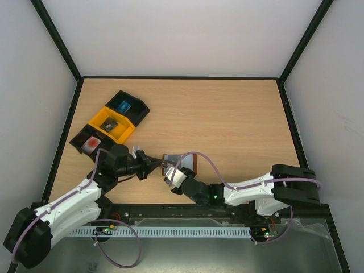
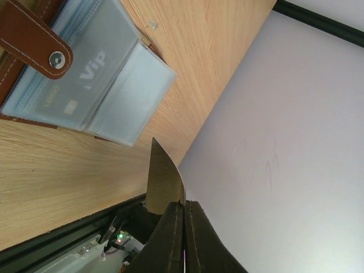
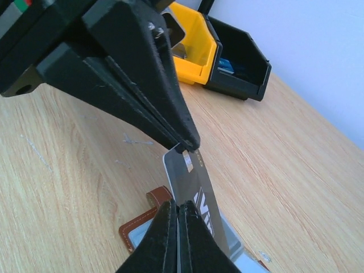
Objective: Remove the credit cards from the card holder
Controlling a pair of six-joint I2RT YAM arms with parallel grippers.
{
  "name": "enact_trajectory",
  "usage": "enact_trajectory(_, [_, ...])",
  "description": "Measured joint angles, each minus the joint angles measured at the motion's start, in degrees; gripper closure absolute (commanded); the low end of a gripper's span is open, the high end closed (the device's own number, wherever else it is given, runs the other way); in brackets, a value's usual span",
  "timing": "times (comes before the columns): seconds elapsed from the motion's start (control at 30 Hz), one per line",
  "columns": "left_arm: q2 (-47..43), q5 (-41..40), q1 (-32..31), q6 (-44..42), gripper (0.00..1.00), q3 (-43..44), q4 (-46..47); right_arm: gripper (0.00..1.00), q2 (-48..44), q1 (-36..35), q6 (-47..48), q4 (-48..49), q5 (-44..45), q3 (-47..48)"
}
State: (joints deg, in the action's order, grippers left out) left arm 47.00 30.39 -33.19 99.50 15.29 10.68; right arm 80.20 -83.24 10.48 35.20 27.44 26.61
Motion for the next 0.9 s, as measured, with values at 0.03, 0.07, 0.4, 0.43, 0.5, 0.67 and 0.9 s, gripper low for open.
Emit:
enact_trajectory(0.03, [-0.5,-0.2,0.0,-0.1,0.97,-0.1,-0.3,0.93,0.0,0.0,-0.2,0.2,0.3,0.0])
enact_trajectory(0.07, [-1.1,-0.5,0.0,-0.2,0.97,-0.2,-0.5,0.9,0.0,0.0,-0.5,0.4,0.8,0.0])
enact_trajectory(0.4, [-4.9,-2.3,0.0,-9.6,0.97,-0.3,-0.9,0.2,-11.3,-0.1,-11.7,-3.7,3.2,-2.1])
enact_trajectory(0.43, [-4.9,-2.3,0.0,-10.8,0.97,-0.3,-0.9,0.11,-13.3,-0.1,-13.6,-5.1,3.3,-2.2])
enact_trajectory(0.5, [-5.0,-2.3,0.0,-13.6,0.97,-0.1,-0.9,0.02,-16.2,-0.1,-17.5,-7.0,3.3,-2.4])
enact_trajectory(0.67, [-5.9,-3.4,0.1,-21.9,0.97,2.9,-4.0,0.03,-21.3,-0.1,-27.9,-13.9,3.5,-2.8])
enact_trajectory(0.9, [-7.3,-11.8,1.6,-36.2,0.97,12.0,-15.1,0.02,-26.9,-0.1,-39.8,-21.1,4.7,-3.8])
